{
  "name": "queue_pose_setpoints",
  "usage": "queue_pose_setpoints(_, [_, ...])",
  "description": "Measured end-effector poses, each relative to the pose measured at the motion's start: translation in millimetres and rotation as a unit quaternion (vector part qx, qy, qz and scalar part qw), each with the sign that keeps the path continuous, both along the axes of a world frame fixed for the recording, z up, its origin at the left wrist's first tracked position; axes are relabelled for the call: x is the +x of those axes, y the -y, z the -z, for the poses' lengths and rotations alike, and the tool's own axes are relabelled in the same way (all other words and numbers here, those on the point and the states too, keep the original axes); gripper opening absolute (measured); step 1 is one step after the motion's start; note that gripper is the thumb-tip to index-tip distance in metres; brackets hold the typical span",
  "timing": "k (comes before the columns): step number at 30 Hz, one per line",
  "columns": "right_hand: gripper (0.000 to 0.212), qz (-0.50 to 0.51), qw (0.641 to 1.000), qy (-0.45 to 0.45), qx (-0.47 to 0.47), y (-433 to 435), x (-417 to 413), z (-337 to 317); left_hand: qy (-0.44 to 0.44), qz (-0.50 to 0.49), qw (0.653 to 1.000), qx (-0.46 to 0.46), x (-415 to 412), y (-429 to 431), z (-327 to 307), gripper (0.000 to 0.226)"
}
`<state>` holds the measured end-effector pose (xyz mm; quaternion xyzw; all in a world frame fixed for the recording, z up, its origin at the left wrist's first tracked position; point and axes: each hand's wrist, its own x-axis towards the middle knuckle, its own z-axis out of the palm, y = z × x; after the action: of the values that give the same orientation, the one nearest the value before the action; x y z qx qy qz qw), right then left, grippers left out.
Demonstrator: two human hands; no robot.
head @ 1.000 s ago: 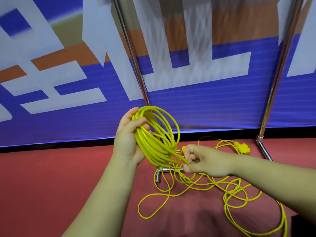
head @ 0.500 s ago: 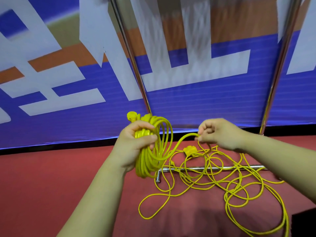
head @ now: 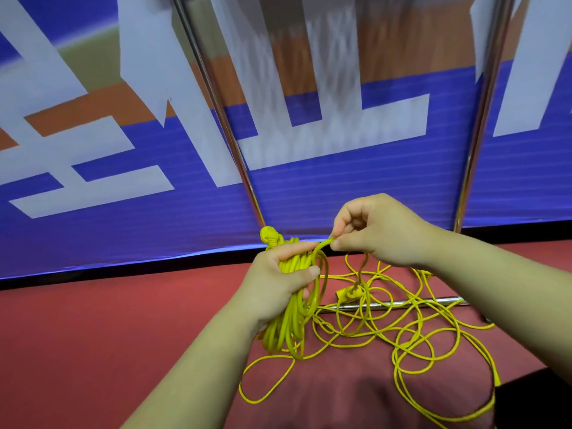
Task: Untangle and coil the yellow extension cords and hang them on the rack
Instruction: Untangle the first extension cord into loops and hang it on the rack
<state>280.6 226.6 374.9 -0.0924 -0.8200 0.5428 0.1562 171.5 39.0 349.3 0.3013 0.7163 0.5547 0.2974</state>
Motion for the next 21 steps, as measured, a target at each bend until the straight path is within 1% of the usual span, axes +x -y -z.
queue_pose_setpoints(3, [0.016,-0.023,1.000,-0.017,0.003,2,4,-4,0.001,-0.001,1.000,-0.017,4,-6,3,0.030])
queue_pose_setpoints(6, [0.020,-0.042,0.998,-0.038,-0.005,0,7,-6,-0.010,0.036,0.999,-0.019,8,-11,3,0.010])
queue_pose_setpoints(9, [0.027,-0.047,0.997,-0.055,-0.036,-12,12,-5,0.001,0.044,0.999,0.003,10,-14,-3,0.010])
queue_pose_setpoints(11, [0.037,-0.059,0.997,-0.037,-0.035,-21,15,2,-0.002,0.038,0.999,0.019,10,-14,-10,0.007])
queue_pose_setpoints(13, [0.041,-0.067,0.998,0.003,-0.022,-29,15,17,-0.023,0.027,0.999,0.036,8,-12,-17,0.006])
queue_pose_setpoints(17, [0.040,-0.063,0.996,0.061,-0.025,-35,6,57,-0.079,0.015,0.995,0.056,3,-4,-26,0.008])
queue_pose_setpoints(21, [0.040,-0.052,0.992,0.112,-0.010,-38,-7,94,-0.073,-0.004,0.993,0.088,-2,3,-31,0.013])
